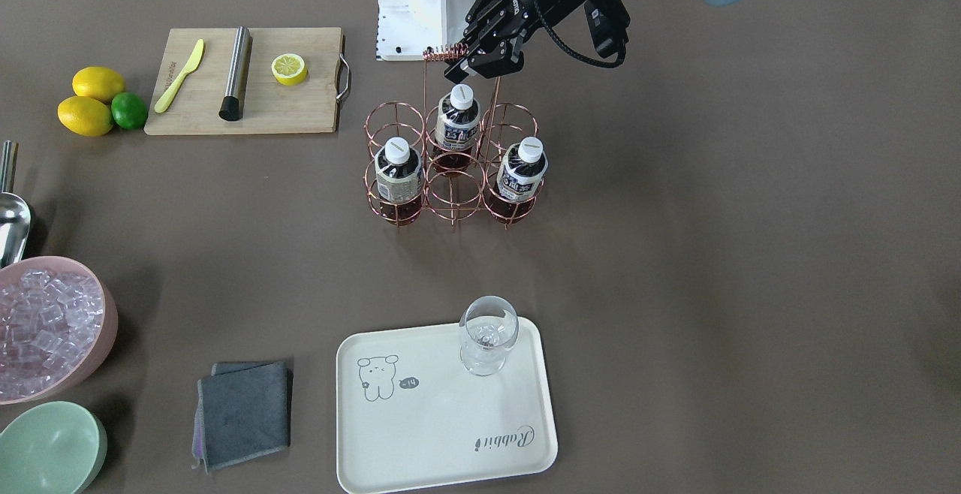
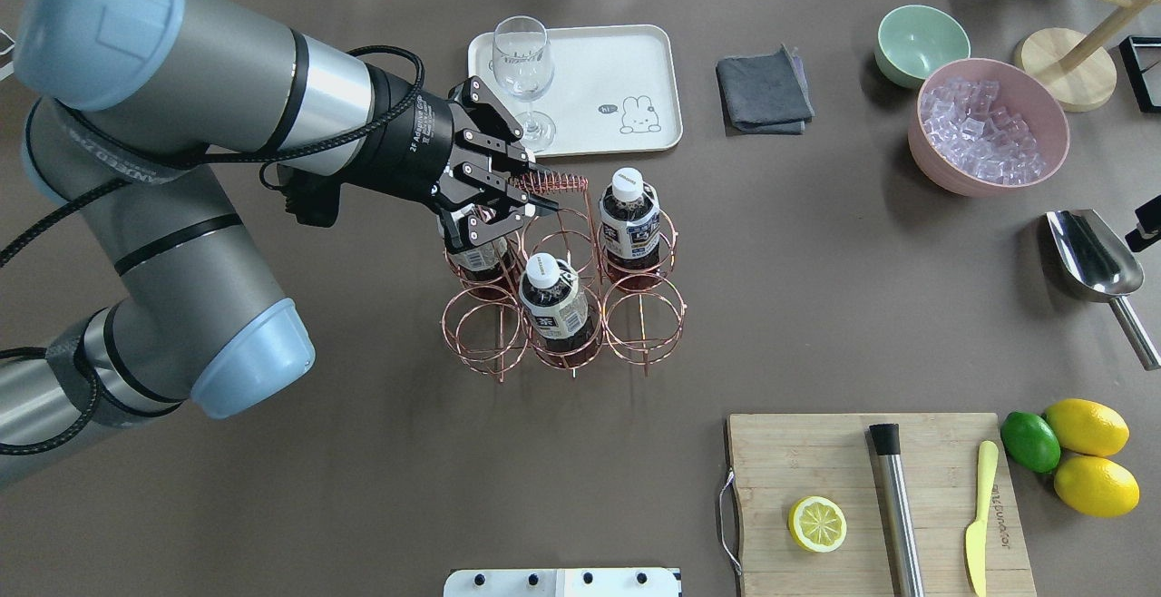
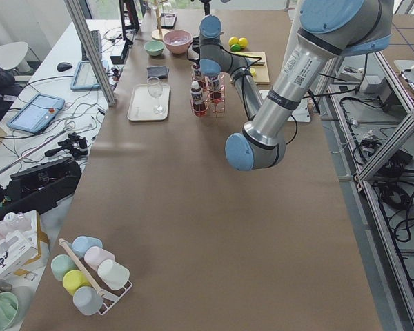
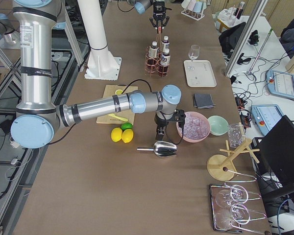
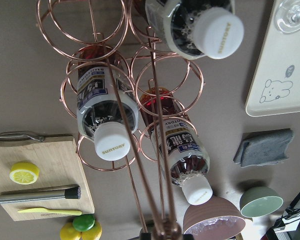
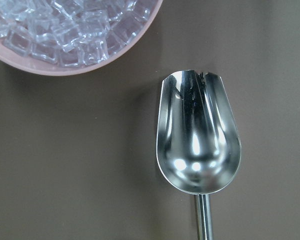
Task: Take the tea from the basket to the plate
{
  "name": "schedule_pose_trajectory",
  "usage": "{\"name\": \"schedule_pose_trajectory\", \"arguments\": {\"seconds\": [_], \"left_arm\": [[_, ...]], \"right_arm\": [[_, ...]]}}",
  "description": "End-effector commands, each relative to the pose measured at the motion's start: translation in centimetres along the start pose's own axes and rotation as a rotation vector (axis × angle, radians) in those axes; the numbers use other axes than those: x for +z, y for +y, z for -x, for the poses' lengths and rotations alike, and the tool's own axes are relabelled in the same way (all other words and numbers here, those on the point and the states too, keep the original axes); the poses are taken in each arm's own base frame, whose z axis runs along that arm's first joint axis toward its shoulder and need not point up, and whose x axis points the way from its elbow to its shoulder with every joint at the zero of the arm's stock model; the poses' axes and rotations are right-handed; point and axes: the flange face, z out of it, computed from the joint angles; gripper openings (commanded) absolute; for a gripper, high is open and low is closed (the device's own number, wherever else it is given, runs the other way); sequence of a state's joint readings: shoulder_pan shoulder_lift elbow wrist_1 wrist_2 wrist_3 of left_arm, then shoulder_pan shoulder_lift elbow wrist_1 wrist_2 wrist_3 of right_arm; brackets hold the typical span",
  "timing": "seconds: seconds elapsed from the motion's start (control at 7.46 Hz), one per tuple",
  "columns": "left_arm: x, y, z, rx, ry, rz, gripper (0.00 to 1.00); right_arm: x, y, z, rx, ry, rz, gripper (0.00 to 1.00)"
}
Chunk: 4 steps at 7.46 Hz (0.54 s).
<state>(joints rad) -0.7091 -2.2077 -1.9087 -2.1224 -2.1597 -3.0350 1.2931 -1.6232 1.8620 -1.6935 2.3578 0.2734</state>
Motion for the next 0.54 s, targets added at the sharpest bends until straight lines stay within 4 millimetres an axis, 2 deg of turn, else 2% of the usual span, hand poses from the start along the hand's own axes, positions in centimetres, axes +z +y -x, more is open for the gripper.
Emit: {"name": "schedule_pose_trajectory", "arguments": {"seconds": [0.0, 0.27, 0.4], "left_arm": [[1.2, -0.6, -0.1, -0.001, 0.004, 0.015, 0.00], [1.4, -0.7, -0.2, -0.007, 0.014, 0.013, 0.00], [1.4, -0.7, -0.2, -0.008, 0.015, 0.013, 0.00]], "right_arm": [[-1.0, 0.1, 1.0, -0.015, -0.006, -0.020, 1.00], [-1.1, 0.2, 1.2, -0.018, -0.014, -0.022, 1.00], [-1.8, 0.4, 2.1, -0.032, -0.037, -0.031, 1.00]]}}
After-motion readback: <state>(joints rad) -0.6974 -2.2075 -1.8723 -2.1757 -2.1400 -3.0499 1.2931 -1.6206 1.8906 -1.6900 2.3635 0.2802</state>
